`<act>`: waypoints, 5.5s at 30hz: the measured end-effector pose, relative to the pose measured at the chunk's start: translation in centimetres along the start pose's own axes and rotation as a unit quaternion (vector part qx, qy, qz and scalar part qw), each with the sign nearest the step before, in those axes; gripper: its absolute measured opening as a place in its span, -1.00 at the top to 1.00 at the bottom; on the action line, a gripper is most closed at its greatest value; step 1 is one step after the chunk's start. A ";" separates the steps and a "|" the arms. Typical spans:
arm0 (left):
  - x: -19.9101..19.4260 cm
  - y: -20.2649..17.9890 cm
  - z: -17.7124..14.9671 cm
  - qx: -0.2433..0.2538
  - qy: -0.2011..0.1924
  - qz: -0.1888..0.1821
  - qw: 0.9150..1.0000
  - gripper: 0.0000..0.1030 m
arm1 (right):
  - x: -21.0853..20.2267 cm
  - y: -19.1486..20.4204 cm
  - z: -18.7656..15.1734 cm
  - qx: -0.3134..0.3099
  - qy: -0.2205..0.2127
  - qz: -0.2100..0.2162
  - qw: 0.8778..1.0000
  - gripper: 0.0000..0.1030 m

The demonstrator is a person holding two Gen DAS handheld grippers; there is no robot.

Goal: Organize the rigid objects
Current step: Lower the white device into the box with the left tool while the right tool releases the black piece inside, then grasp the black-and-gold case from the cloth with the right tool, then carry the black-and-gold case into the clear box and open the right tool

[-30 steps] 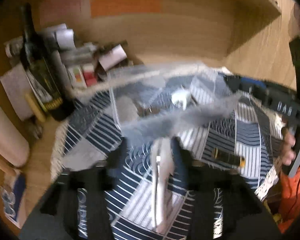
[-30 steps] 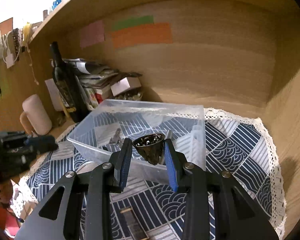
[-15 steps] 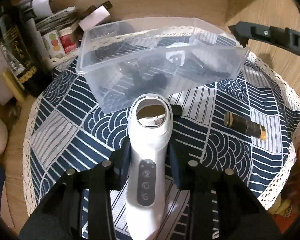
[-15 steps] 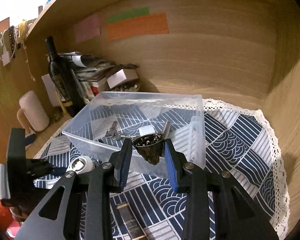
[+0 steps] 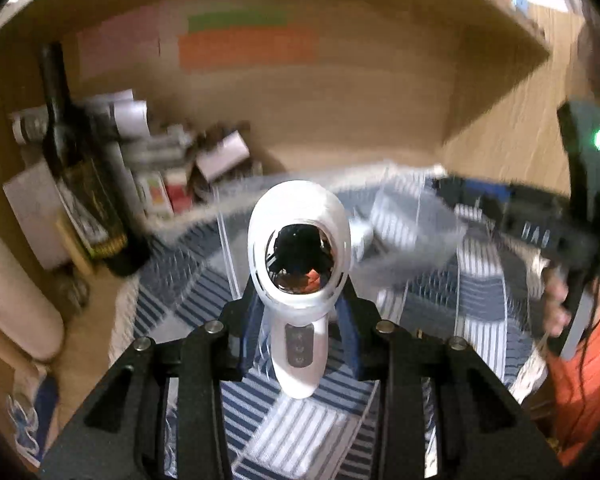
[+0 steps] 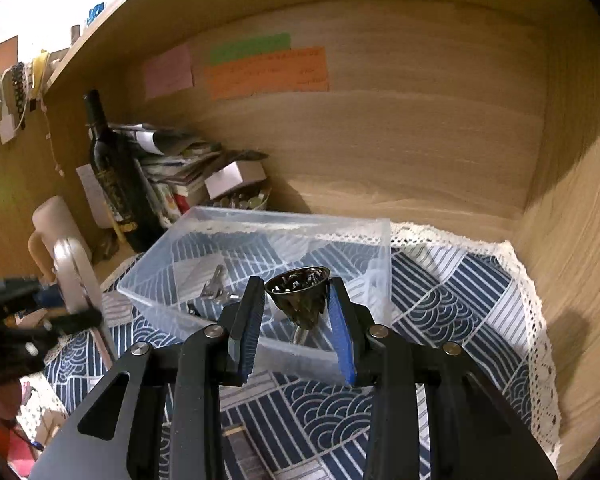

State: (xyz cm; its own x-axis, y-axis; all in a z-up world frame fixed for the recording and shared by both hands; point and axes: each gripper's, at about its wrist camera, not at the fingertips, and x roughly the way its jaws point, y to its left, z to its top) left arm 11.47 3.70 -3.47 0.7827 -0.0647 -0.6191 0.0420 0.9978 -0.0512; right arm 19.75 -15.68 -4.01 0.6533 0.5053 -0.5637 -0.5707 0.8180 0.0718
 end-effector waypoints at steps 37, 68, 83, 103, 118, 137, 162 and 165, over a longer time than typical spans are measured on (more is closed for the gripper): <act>14.9 -2.7 3.2 0.075 0.086 0.023 0.993 0.31 | 8.8 -0.4 -0.3 -0.018 0.110 -0.040 0.993 0.37; 5.6 -0.5 -5.7 0.011 0.098 0.024 0.995 -0.87 | 0.7 2.6 -6.6 -0.026 0.091 -0.004 0.995 -0.11; 11.7 -3.2 -6.7 0.026 0.146 0.012 0.989 -0.35 | 2.6 3.7 -10.7 -0.052 0.160 0.019 0.986 0.58; 6.3 -2.1 -5.3 0.008 0.080 -0.002 0.997 0.16 | -1.5 1.8 -5.4 -0.016 0.049 -0.017 0.999 0.58; 1.4 -0.9 1.3 -0.007 -0.036 0.006 0.999 0.15 | -1.2 4.0 1.7 -0.059 -0.033 -0.021 0.998 0.58; 12.4 -0.3 1.5 -0.013 0.063 -0.010 0.998 0.15 | 8.9 1.0 0.5 -0.052 0.074 -0.055 0.994 0.58; 3.6 -0.9 2.1 -0.016 -0.034 0.001 0.999 -0.14 | 1.5 2.7 2.4 -0.052 0.003 -0.029 0.998 0.21; 0.5 -1.5 1.8 -0.016 -0.072 0.005 0.997 -0.28 | -1.4 2.9 2.5 -0.046 -0.030 -0.024 0.998 0.02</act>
State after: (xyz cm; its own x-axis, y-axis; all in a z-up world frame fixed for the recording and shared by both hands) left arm 12.87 2.18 -2.27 0.8640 -0.0494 -0.5011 0.0157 0.9973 -0.0711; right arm 18.40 -13.29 -0.97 0.7080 0.4839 -0.5143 -0.5792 0.8146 -0.0310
